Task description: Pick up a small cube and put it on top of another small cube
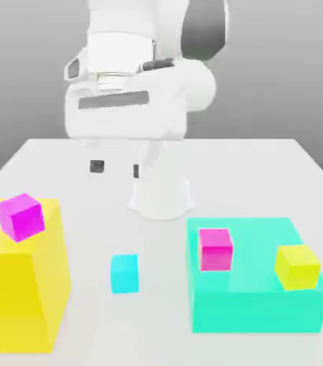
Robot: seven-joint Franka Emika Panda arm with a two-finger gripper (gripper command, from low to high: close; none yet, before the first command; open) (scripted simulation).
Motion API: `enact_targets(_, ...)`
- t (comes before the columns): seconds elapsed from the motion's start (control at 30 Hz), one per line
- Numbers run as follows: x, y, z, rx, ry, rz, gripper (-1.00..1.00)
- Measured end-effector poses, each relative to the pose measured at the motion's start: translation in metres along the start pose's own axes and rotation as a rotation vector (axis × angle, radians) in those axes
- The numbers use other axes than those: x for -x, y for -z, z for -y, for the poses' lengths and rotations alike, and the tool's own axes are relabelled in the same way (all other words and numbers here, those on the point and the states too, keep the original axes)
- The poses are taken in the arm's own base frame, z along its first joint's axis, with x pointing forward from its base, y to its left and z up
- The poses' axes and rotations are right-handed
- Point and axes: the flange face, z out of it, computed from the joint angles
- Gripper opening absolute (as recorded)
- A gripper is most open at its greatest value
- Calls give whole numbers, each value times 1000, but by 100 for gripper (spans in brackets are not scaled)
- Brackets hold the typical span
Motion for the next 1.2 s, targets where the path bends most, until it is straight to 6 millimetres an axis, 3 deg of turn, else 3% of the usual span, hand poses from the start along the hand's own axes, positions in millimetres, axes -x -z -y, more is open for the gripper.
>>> enact_targets(0.17, -16, -72, -58, 138, -257, -25, 0)
enact_targets(0.33, -27, -125, -128, 272, -511, -74, 0)
enact_targets(0.63, -28, -190, -159, 297, -559, -84, 0)
enact_targets(0.67, -28, -194, -161, 297, -559, -84, -100)
enact_targets(0.9, -28, -194, -161, 294, -558, -84, -100)
enact_targets(1.2, -26, -135, -140, 294, -544, -83, -100)
